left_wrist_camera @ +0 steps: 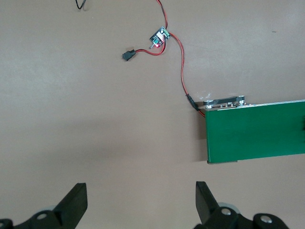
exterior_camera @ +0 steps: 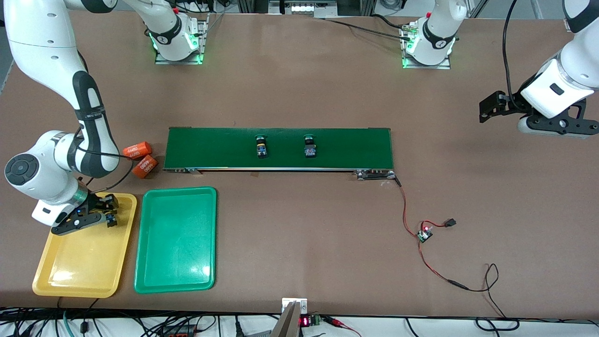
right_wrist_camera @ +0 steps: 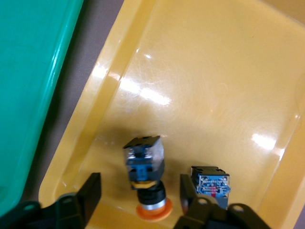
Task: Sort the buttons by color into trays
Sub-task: 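Lower the orange-based button into the yellow tray and open the right gripper, then return the right gripper to the belt and grasp a yellow-based button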
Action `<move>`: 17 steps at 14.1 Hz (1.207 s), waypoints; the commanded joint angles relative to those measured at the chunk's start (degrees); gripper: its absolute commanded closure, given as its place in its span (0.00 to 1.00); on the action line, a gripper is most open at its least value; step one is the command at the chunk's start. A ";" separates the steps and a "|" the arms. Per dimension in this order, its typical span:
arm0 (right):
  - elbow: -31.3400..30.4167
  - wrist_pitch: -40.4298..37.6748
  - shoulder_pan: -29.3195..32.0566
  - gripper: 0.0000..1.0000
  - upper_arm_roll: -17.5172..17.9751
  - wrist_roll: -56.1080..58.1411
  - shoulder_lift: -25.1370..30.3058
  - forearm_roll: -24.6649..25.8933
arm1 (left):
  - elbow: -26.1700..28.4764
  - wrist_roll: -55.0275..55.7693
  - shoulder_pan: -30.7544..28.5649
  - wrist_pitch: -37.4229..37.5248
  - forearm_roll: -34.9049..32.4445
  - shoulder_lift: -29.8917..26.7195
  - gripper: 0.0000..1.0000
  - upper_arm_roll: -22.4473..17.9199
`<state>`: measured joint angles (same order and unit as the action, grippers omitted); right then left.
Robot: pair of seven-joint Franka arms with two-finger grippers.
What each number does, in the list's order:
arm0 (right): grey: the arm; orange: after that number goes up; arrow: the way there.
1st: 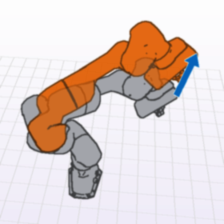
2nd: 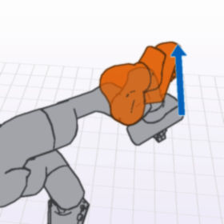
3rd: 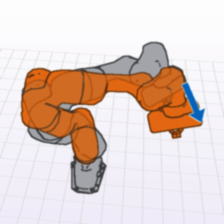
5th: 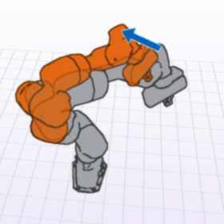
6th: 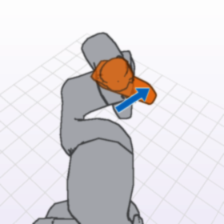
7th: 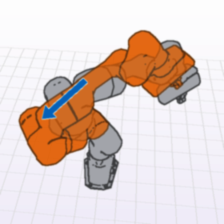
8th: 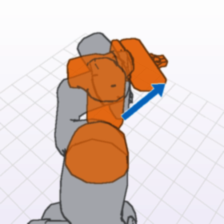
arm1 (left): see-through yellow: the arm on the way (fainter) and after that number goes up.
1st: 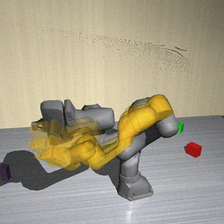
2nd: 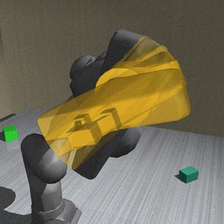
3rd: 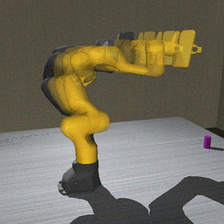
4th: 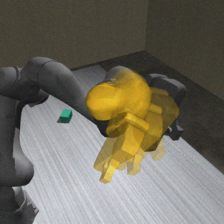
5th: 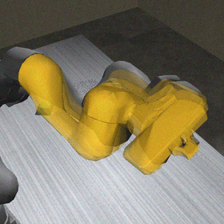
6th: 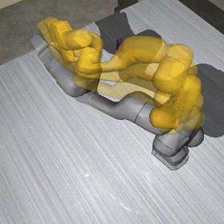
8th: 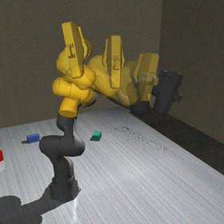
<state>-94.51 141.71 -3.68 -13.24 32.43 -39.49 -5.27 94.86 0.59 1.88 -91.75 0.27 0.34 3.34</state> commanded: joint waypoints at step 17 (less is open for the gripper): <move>-24.93 -9.79 -23.89 0.00 1.38 -35.56 25.25 -4.75 | -6.52 -1.03 -1.00 2.80 0.34 0.80 0.00 -0.44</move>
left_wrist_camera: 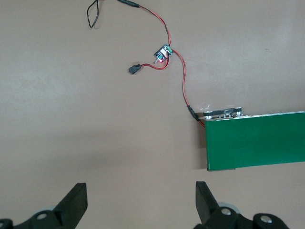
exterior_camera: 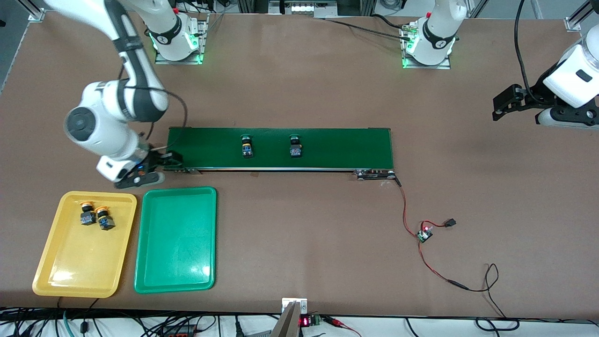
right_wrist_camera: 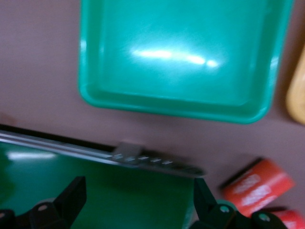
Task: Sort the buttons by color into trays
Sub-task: 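Return the right gripper to the belt and grasp a yellow-based button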
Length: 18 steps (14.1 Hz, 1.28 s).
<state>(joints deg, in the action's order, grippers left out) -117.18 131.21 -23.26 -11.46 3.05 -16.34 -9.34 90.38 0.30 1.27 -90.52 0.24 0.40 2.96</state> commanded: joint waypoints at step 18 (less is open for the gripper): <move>-4.98 10.02 -18.23 0.04 -0.76 -20.19 -2.03 0.29 | -5.56 -1.18 -2.24 4.92 0.55 2.24 0.00 -0.06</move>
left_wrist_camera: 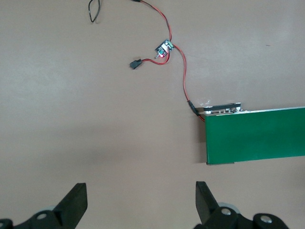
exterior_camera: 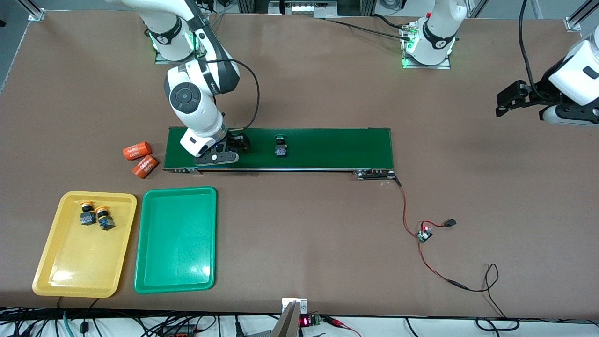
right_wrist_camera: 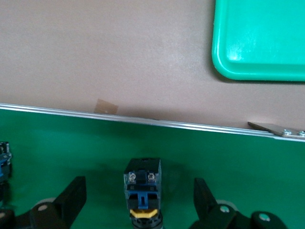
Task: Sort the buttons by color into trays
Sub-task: 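Return the right gripper to the belt and grasp a yellow-based button, then carry the yellow-based button over the green tray with the right gripper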
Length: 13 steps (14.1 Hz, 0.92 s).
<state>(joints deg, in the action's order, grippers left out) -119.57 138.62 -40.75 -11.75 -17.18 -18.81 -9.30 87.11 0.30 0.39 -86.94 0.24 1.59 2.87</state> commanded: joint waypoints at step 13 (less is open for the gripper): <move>0.11 0.70 -0.12 0.97 -4.59 4.77 0.27 0.33 | -2.21 -0.38 -1.27 1.87 -0.33 1.23 0.00 0.47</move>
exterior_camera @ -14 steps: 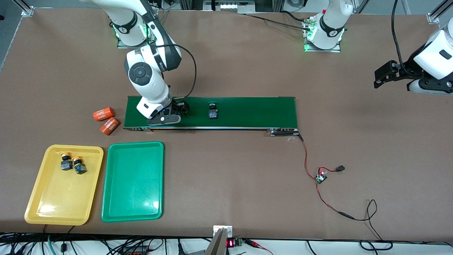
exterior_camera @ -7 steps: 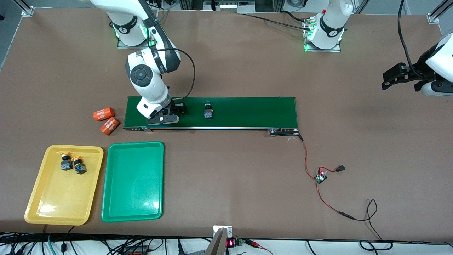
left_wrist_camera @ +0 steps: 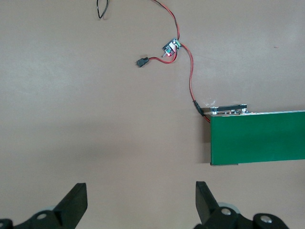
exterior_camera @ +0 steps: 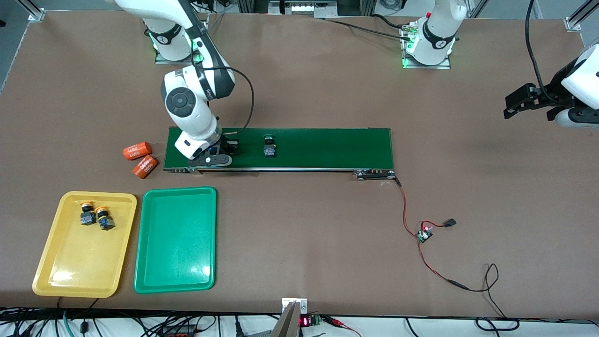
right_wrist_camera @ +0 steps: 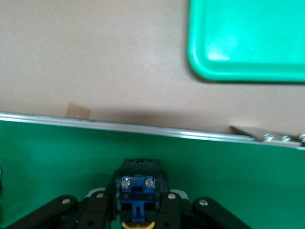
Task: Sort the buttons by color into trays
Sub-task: 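Carry the yellow-based button over the green tray with the right gripper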
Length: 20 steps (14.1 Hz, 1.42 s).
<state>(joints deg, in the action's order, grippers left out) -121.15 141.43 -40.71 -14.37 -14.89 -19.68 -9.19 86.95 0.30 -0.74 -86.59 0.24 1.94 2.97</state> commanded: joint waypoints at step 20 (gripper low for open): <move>24.11 0.68 19.96 0.96 -5.23 34.76 -17.75 -1.79 | -1.87 -0.47 0.21 2.38 -0.24 0.87 0.00 0.46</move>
<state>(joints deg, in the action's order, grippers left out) -99.36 142.43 -21.22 -20.02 18.67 -36.80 -9.38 86.88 0.30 -0.60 -86.27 0.24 2.04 3.32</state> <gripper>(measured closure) 0.661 0.000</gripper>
